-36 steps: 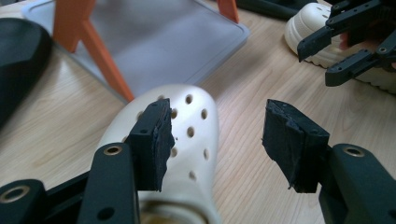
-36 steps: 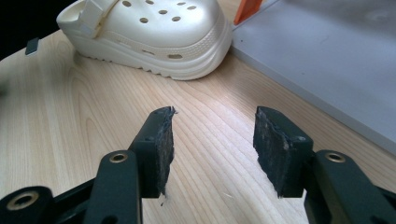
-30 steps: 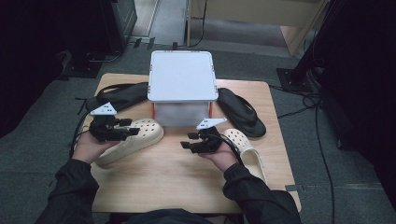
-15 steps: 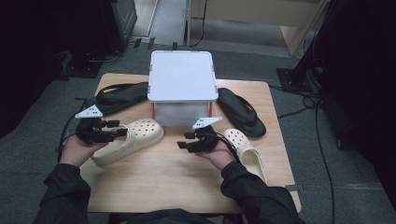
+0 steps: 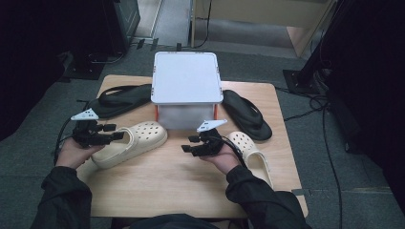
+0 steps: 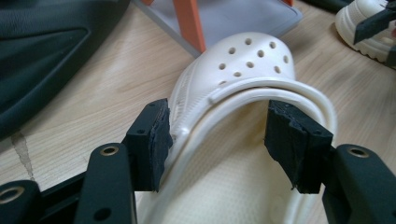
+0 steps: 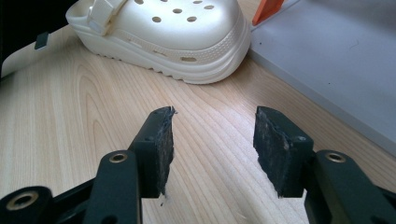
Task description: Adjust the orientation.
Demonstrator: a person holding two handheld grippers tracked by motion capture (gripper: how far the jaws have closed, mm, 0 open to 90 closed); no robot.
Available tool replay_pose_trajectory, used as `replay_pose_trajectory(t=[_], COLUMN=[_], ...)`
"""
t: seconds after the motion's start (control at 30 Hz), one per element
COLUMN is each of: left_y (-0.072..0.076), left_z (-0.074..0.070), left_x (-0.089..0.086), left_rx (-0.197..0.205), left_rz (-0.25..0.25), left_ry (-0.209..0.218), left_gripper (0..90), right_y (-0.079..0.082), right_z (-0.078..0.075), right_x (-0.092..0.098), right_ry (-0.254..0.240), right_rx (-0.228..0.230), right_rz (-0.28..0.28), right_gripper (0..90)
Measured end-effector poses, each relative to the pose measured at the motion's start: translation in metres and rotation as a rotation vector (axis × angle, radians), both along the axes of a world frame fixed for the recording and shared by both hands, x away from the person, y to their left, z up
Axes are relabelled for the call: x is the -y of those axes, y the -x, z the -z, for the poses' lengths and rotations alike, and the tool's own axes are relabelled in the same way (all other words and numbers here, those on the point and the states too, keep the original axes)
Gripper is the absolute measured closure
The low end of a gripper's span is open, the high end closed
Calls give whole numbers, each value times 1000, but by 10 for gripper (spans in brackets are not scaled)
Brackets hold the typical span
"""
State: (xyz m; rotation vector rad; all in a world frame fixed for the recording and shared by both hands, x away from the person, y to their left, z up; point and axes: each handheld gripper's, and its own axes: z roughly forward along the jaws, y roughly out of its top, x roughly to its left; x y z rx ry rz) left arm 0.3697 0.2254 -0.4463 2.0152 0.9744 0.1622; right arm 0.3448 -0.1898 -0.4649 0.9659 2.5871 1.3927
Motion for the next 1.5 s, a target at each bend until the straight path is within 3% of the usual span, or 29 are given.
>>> replay_pose_trajectory(t=[0.17,0.33,0.43,0.47,0.57,0.8,0.93,1.17,1.5], left_y=[-8,-10,-9,-8,-9,-18,-22,-20,-16], left_z=[7,7,7,7,8,16,18,17,14], left_x=[-1,-2,-1,4,10,19,22,21,25], left_rx=[-10,18,27,22,20,26,6,31,19], left_rz=[7,45,64,82,89,92,89,97,134], left_ry=[-9,-10,-29,-59,-72,-78,-69,-84,-81], left_gripper=[421,437,441,440,428,463,506,555,631], right_y=[1,3,5,5,6,7,7,6,5], right_z=[0,1,1,1,1,2,4,5,4], right_x=[2,7,9,9,11,10,8,7,10], right_ry=[5,4,5,4,4,8,14,11,0], right_rx=[-13,-10,-8,-4,-6,-7,-11,-13,-8], right_rz=[4,23,25,28,33,31,23,28,35], right_gripper=[473,473,472,472,471,471,470,469,466])
